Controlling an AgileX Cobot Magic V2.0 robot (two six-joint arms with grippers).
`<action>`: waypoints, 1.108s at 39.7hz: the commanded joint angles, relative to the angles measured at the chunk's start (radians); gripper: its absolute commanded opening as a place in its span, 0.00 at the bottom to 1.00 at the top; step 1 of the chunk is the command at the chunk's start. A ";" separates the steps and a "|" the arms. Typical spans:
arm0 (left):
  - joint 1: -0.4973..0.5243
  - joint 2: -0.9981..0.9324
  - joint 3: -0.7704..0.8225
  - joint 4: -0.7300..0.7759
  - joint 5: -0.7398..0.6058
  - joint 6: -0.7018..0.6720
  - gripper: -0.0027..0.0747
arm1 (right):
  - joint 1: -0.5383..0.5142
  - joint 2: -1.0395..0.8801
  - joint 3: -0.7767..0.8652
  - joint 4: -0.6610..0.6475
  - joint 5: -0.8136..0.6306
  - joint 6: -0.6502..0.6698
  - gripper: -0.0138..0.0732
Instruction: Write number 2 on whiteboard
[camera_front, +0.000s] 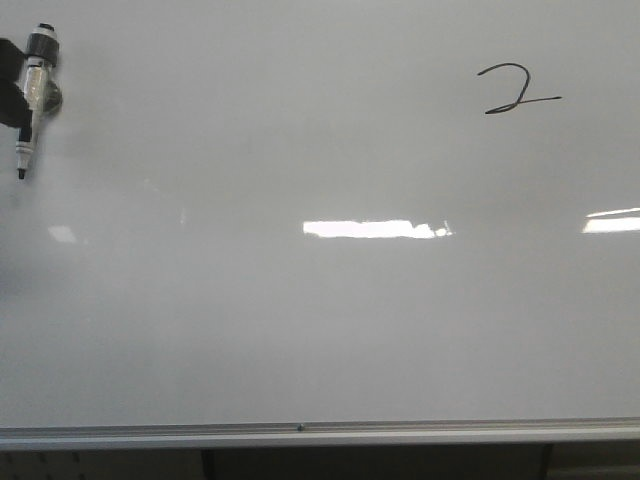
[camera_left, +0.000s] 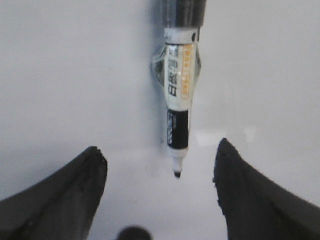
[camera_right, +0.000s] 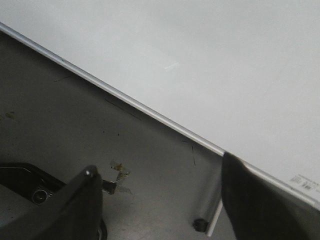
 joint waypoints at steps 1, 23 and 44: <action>-0.025 -0.135 -0.070 0.011 0.169 0.013 0.62 | -0.008 -0.008 -0.039 -0.030 -0.015 0.100 0.77; -0.231 -0.683 -0.081 -0.054 0.602 0.055 0.60 | -0.008 -0.239 0.108 -0.033 -0.180 0.168 0.77; -0.231 -0.733 -0.020 -0.024 0.534 0.055 0.01 | -0.008 -0.300 0.146 -0.070 -0.241 0.167 0.11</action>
